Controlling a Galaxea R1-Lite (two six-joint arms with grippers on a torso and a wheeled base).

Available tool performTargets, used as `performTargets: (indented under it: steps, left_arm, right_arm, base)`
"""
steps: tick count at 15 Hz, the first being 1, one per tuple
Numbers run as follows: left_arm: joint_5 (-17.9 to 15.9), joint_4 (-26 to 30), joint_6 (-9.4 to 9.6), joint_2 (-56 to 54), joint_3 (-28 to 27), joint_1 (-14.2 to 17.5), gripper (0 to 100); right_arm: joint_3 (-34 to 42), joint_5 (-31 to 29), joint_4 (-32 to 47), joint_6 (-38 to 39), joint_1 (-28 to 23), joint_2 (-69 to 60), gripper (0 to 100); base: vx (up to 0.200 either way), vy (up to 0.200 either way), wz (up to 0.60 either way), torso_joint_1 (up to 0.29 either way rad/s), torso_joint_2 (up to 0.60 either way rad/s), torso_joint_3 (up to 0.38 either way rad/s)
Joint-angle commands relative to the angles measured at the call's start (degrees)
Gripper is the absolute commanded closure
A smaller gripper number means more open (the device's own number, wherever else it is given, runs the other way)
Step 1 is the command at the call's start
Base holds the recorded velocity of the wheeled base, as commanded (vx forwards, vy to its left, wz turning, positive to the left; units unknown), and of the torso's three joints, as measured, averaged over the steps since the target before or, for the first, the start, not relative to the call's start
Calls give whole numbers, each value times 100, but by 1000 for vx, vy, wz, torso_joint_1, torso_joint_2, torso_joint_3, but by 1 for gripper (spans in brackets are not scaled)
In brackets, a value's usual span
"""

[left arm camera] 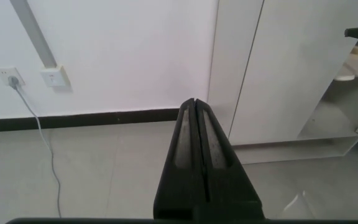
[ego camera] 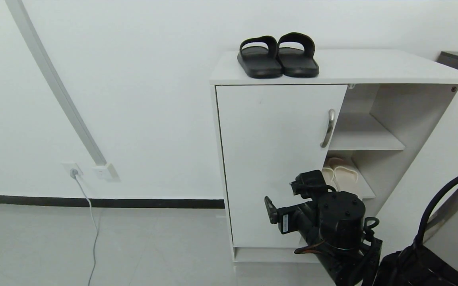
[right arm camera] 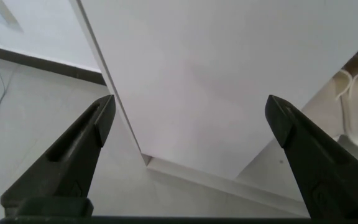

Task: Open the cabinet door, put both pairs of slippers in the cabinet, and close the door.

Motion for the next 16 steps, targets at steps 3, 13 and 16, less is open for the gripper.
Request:
performTargets:
  steps: [3, 13, 16]
  left_arm:
    - [7, -1, -1, 7, 5, -5, 100]
    - [-2, 8, -1, 7, 5, -5, 100]
    - [-2, -1, -1, 7, 5, -5, 100]
  right_arm:
    - [0, 10, -15, -18, 10, 4, 0]
    - [0, 1, -24, -18, 10, 48, 0]
    - [0, 1, -24, -18, 19, 48, 0]
  base:
    - [0, 0, 0, 126, -456, -347]
    - [0, 0, 0, 171, -492, -321]
    - [0, 0, 0, 217, -522, -313]
